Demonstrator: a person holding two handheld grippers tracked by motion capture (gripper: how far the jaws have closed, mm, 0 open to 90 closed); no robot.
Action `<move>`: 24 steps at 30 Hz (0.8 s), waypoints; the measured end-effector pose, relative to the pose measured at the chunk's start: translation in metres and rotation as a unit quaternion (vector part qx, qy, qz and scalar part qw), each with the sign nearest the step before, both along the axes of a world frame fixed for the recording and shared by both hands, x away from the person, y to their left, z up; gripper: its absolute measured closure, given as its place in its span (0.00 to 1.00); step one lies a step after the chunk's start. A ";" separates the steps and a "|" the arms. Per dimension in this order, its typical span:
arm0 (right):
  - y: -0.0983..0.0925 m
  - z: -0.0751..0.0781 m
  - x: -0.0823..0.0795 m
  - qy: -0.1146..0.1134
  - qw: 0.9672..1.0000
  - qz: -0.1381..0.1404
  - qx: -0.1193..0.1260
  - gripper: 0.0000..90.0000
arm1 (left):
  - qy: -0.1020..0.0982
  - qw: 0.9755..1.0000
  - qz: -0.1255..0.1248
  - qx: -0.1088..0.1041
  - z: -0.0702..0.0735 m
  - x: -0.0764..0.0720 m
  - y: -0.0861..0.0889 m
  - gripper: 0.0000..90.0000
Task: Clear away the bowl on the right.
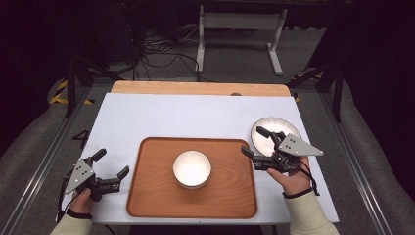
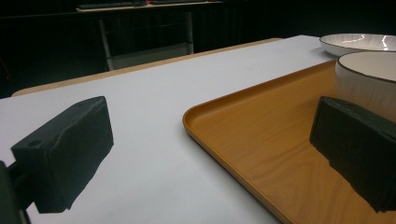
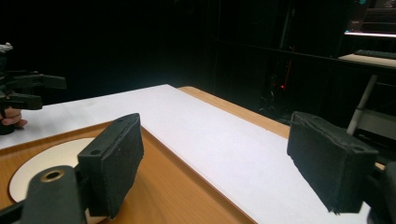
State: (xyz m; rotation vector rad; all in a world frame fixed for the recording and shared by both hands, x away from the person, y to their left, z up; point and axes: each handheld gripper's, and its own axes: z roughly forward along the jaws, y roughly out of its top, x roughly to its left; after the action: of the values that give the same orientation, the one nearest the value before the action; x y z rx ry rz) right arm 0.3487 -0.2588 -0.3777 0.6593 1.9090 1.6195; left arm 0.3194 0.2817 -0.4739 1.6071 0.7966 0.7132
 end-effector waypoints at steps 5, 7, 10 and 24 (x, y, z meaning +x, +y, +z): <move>-0.008 -0.006 0.001 0.002 1.000 -0.012 0.005 0.21 | 0.000 1.000 0.000 0.000 0.000 0.000 0.000 0.00; -0.011 -0.008 0.001 -0.001 1.000 -0.019 0.005 0.21 | 0.000 1.000 0.000 0.000 0.000 0.000 0.000 0.00; -0.015 -0.013 0.001 -0.005 1.000 -0.026 0.007 0.21 | 0.000 1.000 0.000 0.000 0.000 0.000 0.000 0.00; -0.030 -0.035 0.000 -0.015 0.998 -0.066 0.003 0.21 | -0.001 1.000 -0.001 0.003 0.000 0.000 0.000 0.00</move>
State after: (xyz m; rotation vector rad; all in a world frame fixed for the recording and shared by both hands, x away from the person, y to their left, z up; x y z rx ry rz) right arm 0.3490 -0.2883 -0.4130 0.7452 1.8000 1.5450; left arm 0.3192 0.2817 -0.4738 1.6121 0.7922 0.7145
